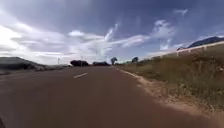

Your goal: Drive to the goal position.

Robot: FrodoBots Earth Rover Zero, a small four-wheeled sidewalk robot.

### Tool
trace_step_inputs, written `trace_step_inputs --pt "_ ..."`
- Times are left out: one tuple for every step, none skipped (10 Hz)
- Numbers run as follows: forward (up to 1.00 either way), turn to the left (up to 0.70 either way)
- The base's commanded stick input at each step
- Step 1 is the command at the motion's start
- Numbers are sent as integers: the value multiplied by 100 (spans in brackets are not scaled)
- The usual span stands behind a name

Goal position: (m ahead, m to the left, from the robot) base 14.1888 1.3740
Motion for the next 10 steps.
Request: trace_step_inputs --pt "100 -24" --pt "100 0" --pt "100 0" --pt "100 0" --pt "100 0" --pt "100 0" --pt "100 0" --pt "100 0" --pt "100 0" --pt "100 0"
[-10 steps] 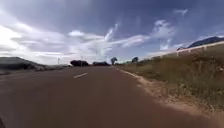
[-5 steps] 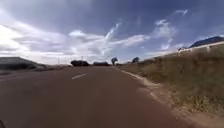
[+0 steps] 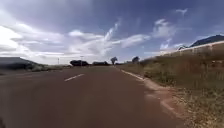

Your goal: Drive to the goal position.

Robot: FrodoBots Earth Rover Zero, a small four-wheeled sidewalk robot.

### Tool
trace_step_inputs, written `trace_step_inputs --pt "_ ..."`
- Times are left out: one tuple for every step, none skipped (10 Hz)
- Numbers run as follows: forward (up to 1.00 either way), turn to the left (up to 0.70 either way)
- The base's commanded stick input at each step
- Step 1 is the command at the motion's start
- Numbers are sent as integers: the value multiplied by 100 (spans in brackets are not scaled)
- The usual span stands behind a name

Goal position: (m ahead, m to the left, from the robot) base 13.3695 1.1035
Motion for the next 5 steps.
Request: trace_step_inputs --pt "100 0" --pt "100 0" --pt "100 0" --pt "100 0" --pt "100 0"
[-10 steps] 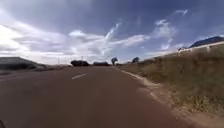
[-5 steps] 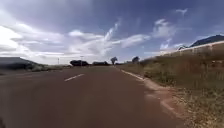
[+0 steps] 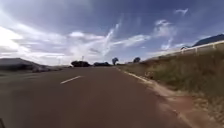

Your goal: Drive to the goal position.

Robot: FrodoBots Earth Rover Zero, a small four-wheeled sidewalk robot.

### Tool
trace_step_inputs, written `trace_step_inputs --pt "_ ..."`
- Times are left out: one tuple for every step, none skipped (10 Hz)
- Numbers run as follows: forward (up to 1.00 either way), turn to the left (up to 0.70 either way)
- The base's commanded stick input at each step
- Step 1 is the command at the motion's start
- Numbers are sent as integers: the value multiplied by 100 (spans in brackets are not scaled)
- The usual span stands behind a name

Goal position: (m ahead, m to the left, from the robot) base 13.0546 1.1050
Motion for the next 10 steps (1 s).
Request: trace_step_inputs --pt "100 0" --pt "100 0" --pt "100 0" --pt "100 0" --pt "100 0" --pt "100 0" --pt "100 0" --pt "100 0" --pt "100 0" --pt "100 0"
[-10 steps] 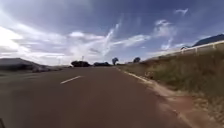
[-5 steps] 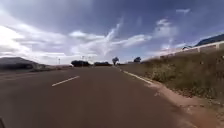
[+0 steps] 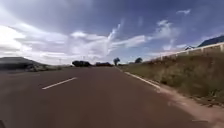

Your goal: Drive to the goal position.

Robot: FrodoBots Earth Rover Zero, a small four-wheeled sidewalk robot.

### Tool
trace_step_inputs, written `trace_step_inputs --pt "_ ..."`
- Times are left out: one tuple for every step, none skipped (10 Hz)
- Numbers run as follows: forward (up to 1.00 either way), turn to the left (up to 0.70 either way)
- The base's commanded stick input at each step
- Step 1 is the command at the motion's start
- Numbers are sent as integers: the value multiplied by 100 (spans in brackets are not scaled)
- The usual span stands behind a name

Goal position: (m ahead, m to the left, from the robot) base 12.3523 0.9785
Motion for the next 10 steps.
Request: trace_step_inputs --pt "100 0" --pt "100 0" --pt "100 0" --pt "100 0" --pt "100 0" --pt "100 0" --pt "100 0" --pt "100 0" --pt "100 0" --pt "100 0"
